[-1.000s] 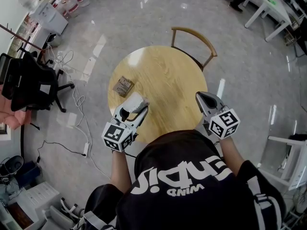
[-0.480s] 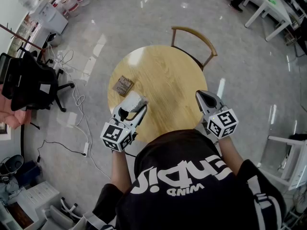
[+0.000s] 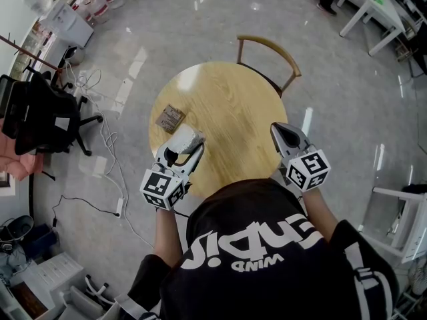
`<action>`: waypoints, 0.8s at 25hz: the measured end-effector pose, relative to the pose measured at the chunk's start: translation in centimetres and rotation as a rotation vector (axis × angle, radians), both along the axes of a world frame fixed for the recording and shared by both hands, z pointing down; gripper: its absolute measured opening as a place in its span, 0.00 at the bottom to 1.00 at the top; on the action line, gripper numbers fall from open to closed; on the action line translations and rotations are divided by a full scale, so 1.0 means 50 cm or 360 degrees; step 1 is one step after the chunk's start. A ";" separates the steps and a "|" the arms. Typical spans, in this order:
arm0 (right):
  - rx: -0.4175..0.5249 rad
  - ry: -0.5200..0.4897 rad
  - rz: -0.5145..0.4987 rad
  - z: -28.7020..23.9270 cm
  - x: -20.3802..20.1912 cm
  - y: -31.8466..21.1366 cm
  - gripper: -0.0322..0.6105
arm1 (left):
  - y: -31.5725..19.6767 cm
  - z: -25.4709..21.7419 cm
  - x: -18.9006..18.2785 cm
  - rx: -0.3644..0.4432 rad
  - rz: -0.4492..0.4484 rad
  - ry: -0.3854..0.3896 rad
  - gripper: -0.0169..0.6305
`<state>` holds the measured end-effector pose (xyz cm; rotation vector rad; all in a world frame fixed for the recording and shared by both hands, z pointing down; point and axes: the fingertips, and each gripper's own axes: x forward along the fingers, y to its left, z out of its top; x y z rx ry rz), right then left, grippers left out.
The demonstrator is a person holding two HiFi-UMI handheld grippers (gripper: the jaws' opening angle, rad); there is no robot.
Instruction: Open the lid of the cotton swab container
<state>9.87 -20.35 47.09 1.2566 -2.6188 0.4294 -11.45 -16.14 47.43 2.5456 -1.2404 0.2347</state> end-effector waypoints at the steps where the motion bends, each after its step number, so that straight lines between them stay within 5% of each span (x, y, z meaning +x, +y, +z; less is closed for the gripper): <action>1: 0.0000 -0.0002 0.0002 0.000 0.000 -0.001 0.05 | -0.001 -0.001 0.000 0.0004 -0.0003 0.0000 0.41; 20: 0.0019 0.0016 0.0001 -0.003 -0.012 -0.012 0.05 | -0.006 -0.004 0.002 0.0022 0.0008 -0.0021 0.41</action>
